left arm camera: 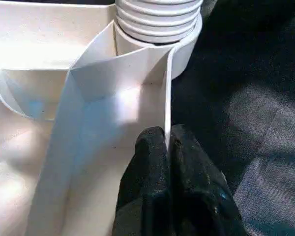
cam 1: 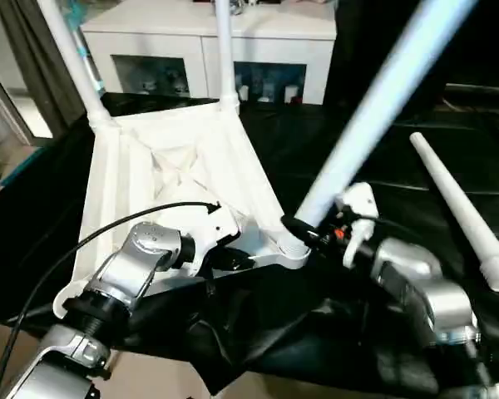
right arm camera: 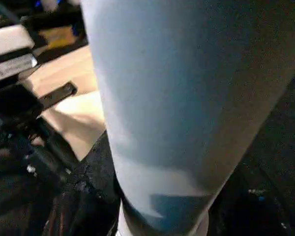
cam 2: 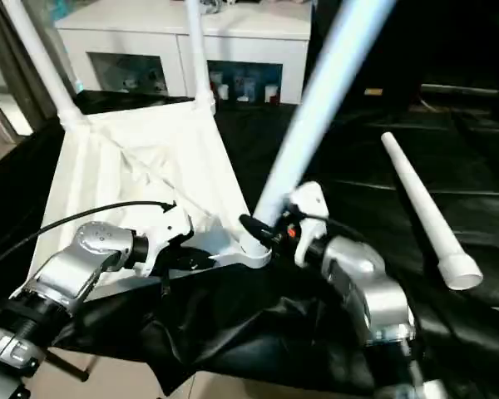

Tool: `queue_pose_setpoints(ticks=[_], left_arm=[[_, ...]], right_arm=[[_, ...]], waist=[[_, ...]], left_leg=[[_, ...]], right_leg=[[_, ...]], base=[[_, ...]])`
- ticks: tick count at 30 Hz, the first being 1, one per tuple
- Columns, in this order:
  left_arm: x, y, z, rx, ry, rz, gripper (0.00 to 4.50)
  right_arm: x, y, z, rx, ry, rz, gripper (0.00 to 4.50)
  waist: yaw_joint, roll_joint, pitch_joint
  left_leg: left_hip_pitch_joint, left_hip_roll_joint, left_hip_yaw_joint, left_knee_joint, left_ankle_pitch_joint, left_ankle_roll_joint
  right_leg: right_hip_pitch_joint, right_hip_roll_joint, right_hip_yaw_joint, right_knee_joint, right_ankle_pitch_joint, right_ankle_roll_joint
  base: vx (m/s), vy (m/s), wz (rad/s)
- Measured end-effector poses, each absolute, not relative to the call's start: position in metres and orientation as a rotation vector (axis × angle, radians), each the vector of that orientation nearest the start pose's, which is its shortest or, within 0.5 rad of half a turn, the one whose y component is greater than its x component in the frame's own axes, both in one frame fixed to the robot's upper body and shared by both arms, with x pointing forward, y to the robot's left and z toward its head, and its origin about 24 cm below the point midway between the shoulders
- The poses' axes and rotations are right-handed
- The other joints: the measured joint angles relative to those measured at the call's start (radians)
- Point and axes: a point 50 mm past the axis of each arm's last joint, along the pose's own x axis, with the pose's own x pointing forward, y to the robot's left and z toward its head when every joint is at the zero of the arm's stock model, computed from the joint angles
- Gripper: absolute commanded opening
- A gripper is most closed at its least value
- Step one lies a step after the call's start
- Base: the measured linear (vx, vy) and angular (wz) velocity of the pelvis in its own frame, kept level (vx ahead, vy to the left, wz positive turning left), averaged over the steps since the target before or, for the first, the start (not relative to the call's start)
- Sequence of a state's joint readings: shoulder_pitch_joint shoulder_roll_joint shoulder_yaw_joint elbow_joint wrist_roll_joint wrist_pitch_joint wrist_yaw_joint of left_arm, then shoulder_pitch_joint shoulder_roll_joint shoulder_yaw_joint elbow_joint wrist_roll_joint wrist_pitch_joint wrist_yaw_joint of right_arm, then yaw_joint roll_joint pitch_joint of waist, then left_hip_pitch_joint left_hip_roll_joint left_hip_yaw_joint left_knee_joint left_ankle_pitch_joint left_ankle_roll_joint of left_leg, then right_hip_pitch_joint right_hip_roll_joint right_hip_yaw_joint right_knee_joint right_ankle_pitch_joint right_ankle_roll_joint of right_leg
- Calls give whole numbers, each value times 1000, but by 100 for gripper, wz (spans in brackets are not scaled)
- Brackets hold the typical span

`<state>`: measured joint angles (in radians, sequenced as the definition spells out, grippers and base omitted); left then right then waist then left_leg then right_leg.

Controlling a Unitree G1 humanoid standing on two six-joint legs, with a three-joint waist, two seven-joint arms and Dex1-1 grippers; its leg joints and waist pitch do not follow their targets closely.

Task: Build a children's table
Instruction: Insert table leg to table base

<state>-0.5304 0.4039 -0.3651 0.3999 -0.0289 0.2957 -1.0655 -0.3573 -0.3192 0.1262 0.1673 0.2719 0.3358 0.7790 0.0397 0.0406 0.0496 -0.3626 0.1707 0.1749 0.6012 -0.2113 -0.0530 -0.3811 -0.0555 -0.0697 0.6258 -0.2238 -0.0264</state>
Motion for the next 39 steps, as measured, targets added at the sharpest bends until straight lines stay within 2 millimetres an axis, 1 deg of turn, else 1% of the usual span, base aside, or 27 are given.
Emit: queue_pose_setpoints(ticks=[2, 6, 8, 11, 13, 18, 23, 29, 32, 34, 36, 37, 39], left_arm=[[306, 125, 50, 403, 507, -1243, 0], [305, 127, 51, 425, 513, -1262, 0], [304, 128, 51, 435, 515, -1271, 0], [303, 128, 53, 459, 515, -1290, 0], [302, 129, 54, 478, 514, -1310, 0], [299, 133, 58, 514, 525, -1361, 0], [297, 133, 60, 530, 526, -1379, 0], [295, 134, 60, 539, 537, -1403, 0], [296, 134, 60, 538, 540, -1399, 0], [297, 135, 59, 528, 549, -1366, 0], [303, 135, 58, 523, 562, -1295, 0], [306, 134, 58, 520, 568, -1265, 0], [309, 131, 58, 509, 568, -1221, 0]], right_arm=[[300, -136, 72, -41, 227, 946, 188], [303, -135, 71, -61, 246, 1007, 188], [305, -135, 72, -69, 253, 1031, 188], [305, -136, 71, -74, 260, 1074, 188], [305, -137, 71, -75, 260, 1117, 188], [303, -135, 73, -110, 258, 1242, 188], [302, -137, 73, -122, 251, 1294, 188], [298, -136, 71, -142, 241, 1344, 188], [299, -135, 71, -143, 227, 1334, 188], [302, -130, 67, -122, 210, 1281, 188], [309, -124, 64, -118, 200, 1180, 188], [313, -121, 63, -114, 198, 1135, 188], [318, -120, 63, -106, 192, 1054, 188]], waist=[[0, -3, -1], [-5, -12, -5], [-5, -14, -6], [-3, -21, -9], [0, -24, -10], [7, -26, -10], [15, -26, -10], [19, -25, -10], [19, -26, -10], [16, -25, -10], [5, -24, -8], [-2, -24, -5], [-11, -24, -2]], left_leg=[[0, 0, 0, 0, 0, 0], [0, 0, 0, 0, 0, 0], [-1, 0, 0, 0, 0, 0], [-1, 0, 0, 0, 0, 0], [-2, 0, 0, 0, 0, 0], [-3, 0, 1, 0, 1, 3], [-2, 0, 1, 0, 2, 6], [-1, 1, 1, -1, 1, 5], [-1, 1, 1, -1, 0, 4], [5, 1, 2, -2, 0, 3], [13, 1, 3, -2, 0, 3], [14, 0, 3, -3, 0, 3], [14, 0, 2, -4, 0, 3]], right_leg=[[0, 0, 0, 0, 0, 0], [0, 0, 0, -1, 2, -3], [0, 0, 0, -1, 2, -3], [0, 0, 0, -1, 1, -2], [0, 0, 0, -3, 0, -3], [0, 0, 0, -7, -1, -3], [0, 0, -1, -10, -1, -3], [0, 0, -1, -10, -1, -3], [1, 0, -1, -10, -1, -3], [4, 0, -1, -10, 0, -4], [11, 0, 0, -10, 1, -6], [13, 0, 0, -11, -1, -2], [12, 0, 0, -14, -1, -2]], base=[[0, 0, 0], [0, 0, 0], [0, 0, 0], [0, 0, 0], [0, 0, 0], [0, 0, 0], [0, 0, 0], [0, 0, 0], [0, 0, 0], [0, 0, 0], [0, 0, 0], [-53, -2, -4], [-56, 4, -6]])
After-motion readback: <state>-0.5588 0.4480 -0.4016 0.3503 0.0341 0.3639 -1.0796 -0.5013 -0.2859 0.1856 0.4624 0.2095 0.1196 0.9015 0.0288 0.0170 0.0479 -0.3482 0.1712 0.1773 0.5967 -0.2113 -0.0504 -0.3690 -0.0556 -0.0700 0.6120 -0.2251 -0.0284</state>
